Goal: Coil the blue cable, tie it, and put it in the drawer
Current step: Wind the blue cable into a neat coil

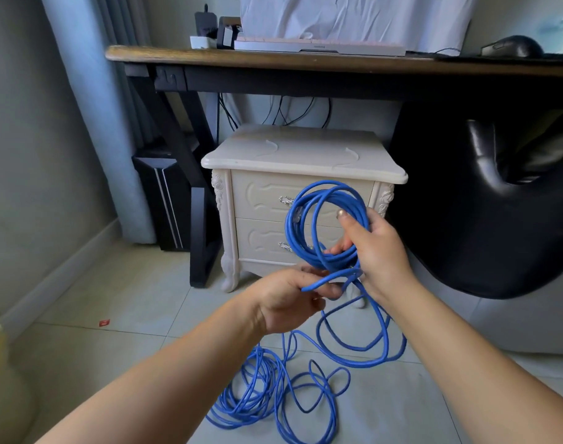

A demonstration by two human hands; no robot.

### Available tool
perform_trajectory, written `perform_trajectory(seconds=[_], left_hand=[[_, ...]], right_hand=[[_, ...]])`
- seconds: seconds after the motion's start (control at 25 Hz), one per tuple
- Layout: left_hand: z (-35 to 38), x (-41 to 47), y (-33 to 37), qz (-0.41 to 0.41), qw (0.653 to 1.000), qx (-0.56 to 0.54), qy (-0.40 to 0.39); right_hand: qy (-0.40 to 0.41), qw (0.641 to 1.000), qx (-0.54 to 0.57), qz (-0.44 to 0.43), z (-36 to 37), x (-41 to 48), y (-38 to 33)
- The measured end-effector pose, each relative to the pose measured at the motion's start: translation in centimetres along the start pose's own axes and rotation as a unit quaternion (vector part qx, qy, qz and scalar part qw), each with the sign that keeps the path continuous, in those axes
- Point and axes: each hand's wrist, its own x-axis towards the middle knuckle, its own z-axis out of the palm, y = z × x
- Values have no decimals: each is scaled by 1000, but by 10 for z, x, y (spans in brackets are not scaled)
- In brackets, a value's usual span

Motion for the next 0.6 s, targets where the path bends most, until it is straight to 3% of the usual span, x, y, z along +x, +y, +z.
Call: perform_trajectory(seconds=[0.16,0.28,0.52,0.6], left_hand=[[8,6,-4,89,993,-74,20],[9,8,-1,150,983,-22,103],[7,1,6,227,940,177,185],[4,-3,13,246,928,191,203]], right_hand=[[141,986,91,22,1,3,1],[231,966,101,60,-6,5,7],[210,971,-69,88,-16,4,19],[187,973,-99,94,-19,4,20]])
